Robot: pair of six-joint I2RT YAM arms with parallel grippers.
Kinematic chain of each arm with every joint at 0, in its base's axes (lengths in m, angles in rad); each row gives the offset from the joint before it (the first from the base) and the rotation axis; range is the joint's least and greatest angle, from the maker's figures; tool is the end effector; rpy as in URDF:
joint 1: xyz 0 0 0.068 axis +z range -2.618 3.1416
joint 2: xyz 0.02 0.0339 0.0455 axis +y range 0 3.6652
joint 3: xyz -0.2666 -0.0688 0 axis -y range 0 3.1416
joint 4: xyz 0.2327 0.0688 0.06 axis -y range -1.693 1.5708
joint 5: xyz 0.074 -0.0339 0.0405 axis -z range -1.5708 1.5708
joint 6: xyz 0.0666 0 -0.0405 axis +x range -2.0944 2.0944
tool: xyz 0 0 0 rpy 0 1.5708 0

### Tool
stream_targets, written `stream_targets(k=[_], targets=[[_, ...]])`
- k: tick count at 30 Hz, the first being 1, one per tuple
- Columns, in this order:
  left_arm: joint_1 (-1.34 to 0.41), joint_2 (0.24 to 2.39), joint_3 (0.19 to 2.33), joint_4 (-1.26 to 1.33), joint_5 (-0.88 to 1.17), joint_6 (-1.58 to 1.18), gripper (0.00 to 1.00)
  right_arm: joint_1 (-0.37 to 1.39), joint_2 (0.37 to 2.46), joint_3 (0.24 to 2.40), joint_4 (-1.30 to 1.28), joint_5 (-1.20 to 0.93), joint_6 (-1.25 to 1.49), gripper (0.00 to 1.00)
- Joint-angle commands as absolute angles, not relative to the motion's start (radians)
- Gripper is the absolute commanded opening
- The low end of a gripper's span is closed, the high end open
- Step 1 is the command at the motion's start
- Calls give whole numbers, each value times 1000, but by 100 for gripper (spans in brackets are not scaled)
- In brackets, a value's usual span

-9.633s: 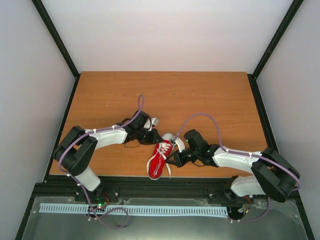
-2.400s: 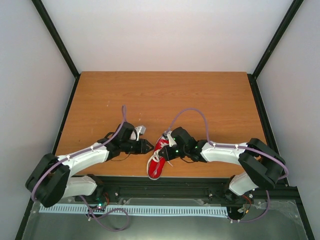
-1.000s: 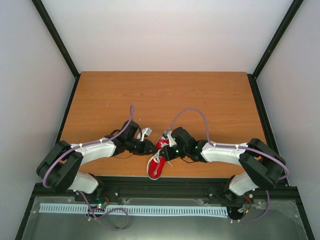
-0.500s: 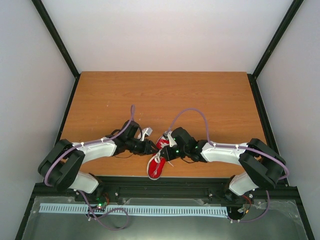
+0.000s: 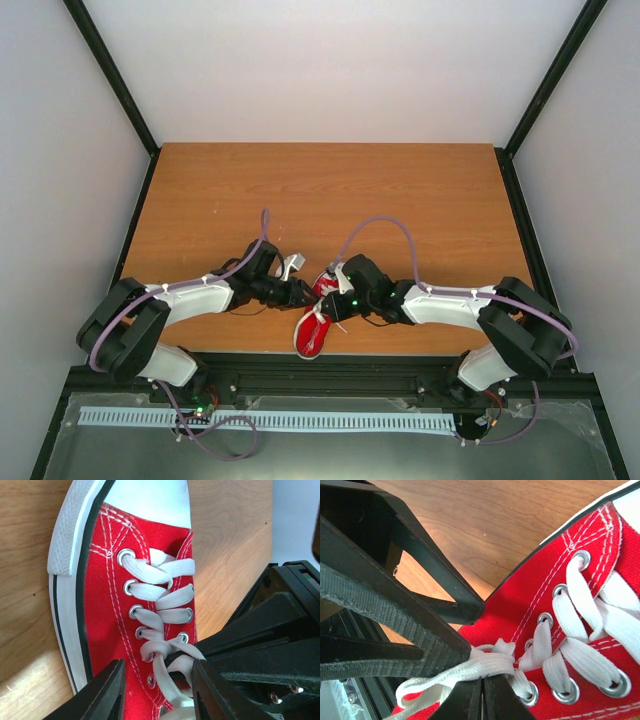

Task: Tie the shoes

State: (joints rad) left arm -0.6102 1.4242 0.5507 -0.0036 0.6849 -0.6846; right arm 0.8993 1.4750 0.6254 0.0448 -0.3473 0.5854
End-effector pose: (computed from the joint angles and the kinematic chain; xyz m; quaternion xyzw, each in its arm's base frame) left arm 0.1863 -0.1817 0.1408 0.0811 0.8895 -0.4450 0.0649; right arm 0.1614 0.2395 0.1453 -0.2066 0.8923 0.3669 0.1629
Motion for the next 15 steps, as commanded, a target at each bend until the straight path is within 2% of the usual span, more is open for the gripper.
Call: stream_targets(k=[1,6,15], targets=[[-604,1415,577,66,710,-702,40,908,1474,625,60,-342,582,3],[-604,1411,578,67,709,-702,45,908,1473,624,61,-342,581,3],[-604,1422,575,82,721,-708,46,908,1476,623,61,-344,582,3]])
